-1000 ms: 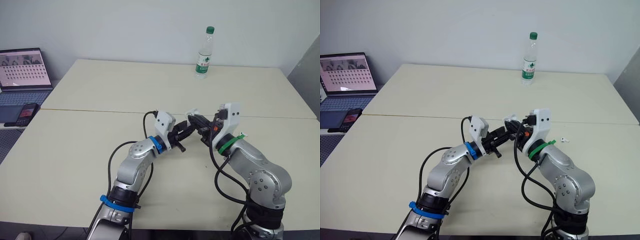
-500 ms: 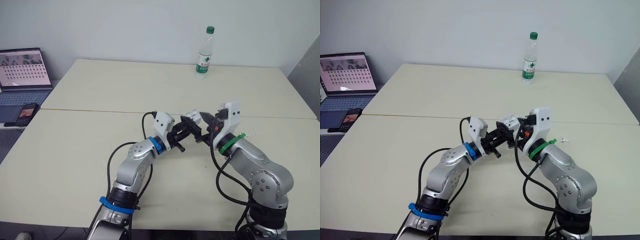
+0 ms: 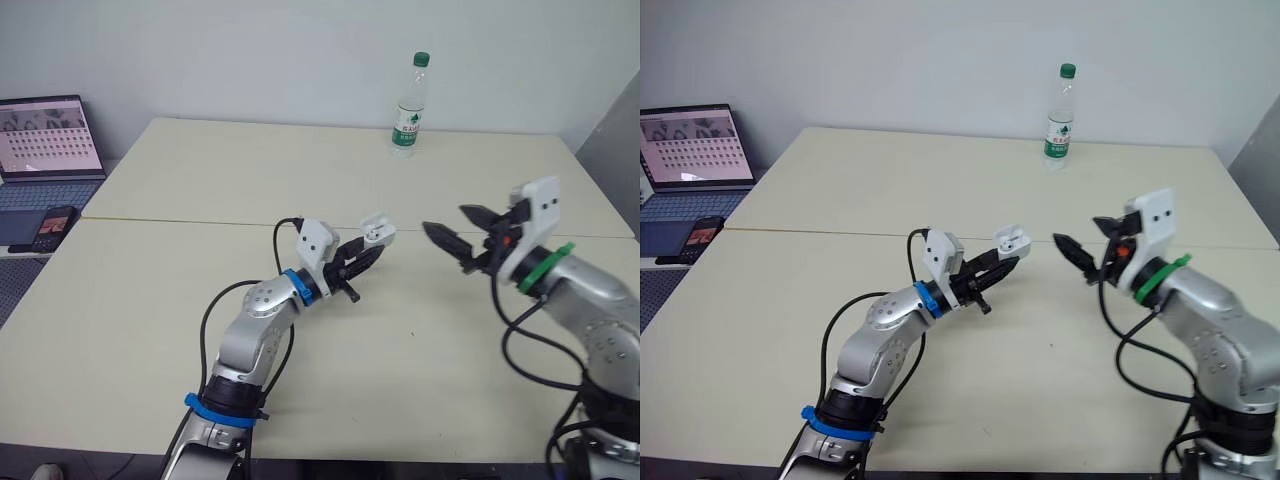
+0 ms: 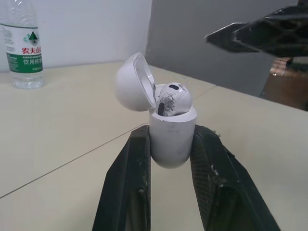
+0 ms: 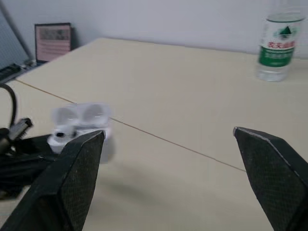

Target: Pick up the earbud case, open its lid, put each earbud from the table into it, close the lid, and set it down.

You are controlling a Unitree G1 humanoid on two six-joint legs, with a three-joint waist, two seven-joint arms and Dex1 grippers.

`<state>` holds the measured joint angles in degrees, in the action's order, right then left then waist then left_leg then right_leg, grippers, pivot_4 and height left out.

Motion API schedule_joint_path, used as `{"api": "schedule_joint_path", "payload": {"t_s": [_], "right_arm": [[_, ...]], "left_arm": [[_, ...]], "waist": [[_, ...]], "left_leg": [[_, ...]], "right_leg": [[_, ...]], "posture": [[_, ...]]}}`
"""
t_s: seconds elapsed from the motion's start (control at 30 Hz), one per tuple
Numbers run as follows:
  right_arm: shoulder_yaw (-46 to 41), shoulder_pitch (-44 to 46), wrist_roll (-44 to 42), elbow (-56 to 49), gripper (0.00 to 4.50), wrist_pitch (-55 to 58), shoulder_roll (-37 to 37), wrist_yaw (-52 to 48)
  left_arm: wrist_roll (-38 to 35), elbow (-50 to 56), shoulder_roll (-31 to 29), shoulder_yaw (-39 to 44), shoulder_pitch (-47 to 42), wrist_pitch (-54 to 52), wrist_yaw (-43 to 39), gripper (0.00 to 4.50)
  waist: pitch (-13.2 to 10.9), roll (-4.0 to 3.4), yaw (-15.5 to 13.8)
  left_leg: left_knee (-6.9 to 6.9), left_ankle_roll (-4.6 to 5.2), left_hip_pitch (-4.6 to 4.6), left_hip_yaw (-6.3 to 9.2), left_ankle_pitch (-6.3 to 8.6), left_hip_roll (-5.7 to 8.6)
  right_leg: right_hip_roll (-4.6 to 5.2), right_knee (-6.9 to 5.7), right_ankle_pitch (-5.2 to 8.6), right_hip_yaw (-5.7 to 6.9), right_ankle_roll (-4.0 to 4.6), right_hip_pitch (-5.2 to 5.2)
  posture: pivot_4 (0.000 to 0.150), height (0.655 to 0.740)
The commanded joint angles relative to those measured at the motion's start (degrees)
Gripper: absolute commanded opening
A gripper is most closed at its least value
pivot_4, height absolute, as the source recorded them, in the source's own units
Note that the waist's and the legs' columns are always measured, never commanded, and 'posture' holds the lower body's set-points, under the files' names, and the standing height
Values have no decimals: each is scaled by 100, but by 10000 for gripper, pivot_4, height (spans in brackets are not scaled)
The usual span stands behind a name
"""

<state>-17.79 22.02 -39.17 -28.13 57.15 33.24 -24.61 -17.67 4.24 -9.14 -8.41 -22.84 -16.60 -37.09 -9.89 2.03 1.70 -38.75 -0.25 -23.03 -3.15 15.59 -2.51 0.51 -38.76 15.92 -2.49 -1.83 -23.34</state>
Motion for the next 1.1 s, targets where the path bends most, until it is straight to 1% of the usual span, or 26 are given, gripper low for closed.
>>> {"api": "schedule_joint_path", "payload": {"t_s": [0.03, 0.1, 0.17, 0.27, 0.37, 0.53, 0.7, 0.77, 0.9, 1.03, 1.1], "right_arm": [[-201, -31, 235, 982, 44721, -423, 865, -877], [67, -251, 579, 1560, 44721, -868, 1407, -1447], [511, -274, 957, 2151, 44721, -1367, 1832, -2032], [988, -98, 1361, 2836, 44721, -1933, 2111, -2620], [1870, 443, 2207, 3909, 44721, -2773, 2350, -3303], [2666, 1564, 3076, 5582, 44721, -3473, 2080, -3774], [3005, 2343, 3581, 6963, 44721, -3714, 1723, -4112], [3042, 2545, 3679, 7356, 44721, -3738, 1599, -4225], [2999, 2807, 3842, 7885, 44721, -3981, 1424, -4288], [2978, 2986, 3947, 8132, 44721, -4040, 1319, -4379], [3007, 3005, 4016, 8186, 41064, -4088, 1299, -4448]], "left_arm": [[241, 210, -169, 7, 30, 511, -36, 7760], [327, 181, -254, -4, 78, 636, -24, 7760], [320, 234, -347, 14, 145, 668, -55, 7760], [306, 284, -446, 20, 189, 680, -91, 7760], [481, 226, -608, 3, 188, 792, -94, 7760], [595, 149, -631, -26, 163, 888, -28, 7760], [607, 247, -656, -16, 218, 849, -23, 7760], [602, 286, -670, -3, 250, 836, -26, 7760], [599, 322, -669, 3, 295, 816, 0, 7760], [595, 344, -637, 1, 323, 794, 63, 7760], [598, 369, -626, -16, 344, 786, 84, 7760]], "waist": [[-2, 0, -4], [-1, 0, -6], [-1, 0, -4], [-2, -1, 16], [-7, -7, 26], [-12, -14, 13], [-12, -14, -2], [-13, -16, -3], [-14, -18, -2], [-14, -18, 4], [-14, -18, 4]], "left_leg": [[2, 0, -1, 1, 0, 1], [2, 1, 0, -4, 0, 1], [4, 2, -1, -6, 1, 0], [3, 3, 4, -17, 1, -3], [2, 3, 9, -20, 1, -6], [-3, 3, 13, -28, 1, -6], [-2, 2, 8, -25, 1, -5], [0, 2, 7, -24, 1, -5], [0, 1, 7, -27, 1, -4], [-2, 1, 11, -28, 1, -2], [-3, 1, 11, -25, 1, -2]], "right_leg": [[0, 3, 0, 1, 0, 0], [1, 7, 0, -2, 0, 1], [1, 14, 0, -4, 0, 2], [0, 13, 0, -7, 0, 1], [-5, 9, 0, -6, 0, 1], [-4, 5, -1, -5, 0, 1], [1, 5, -1, -7, 1, 0], [3, 7, -1, -8, 2, 0], [32, 8, -1, -6, 2, 0], [35, 0, -2, -6, 2, 0], [35, -3, -2, -5, 3, 0]], "posture": [[1500, 7362], [1500, 7362], [1500, 7362], [1500, 7362], [1500, 7362], [1500, 7362], [1500, 7362], [1500, 7362], [1500, 7362], [1500, 7362], [1500, 7362]]}}
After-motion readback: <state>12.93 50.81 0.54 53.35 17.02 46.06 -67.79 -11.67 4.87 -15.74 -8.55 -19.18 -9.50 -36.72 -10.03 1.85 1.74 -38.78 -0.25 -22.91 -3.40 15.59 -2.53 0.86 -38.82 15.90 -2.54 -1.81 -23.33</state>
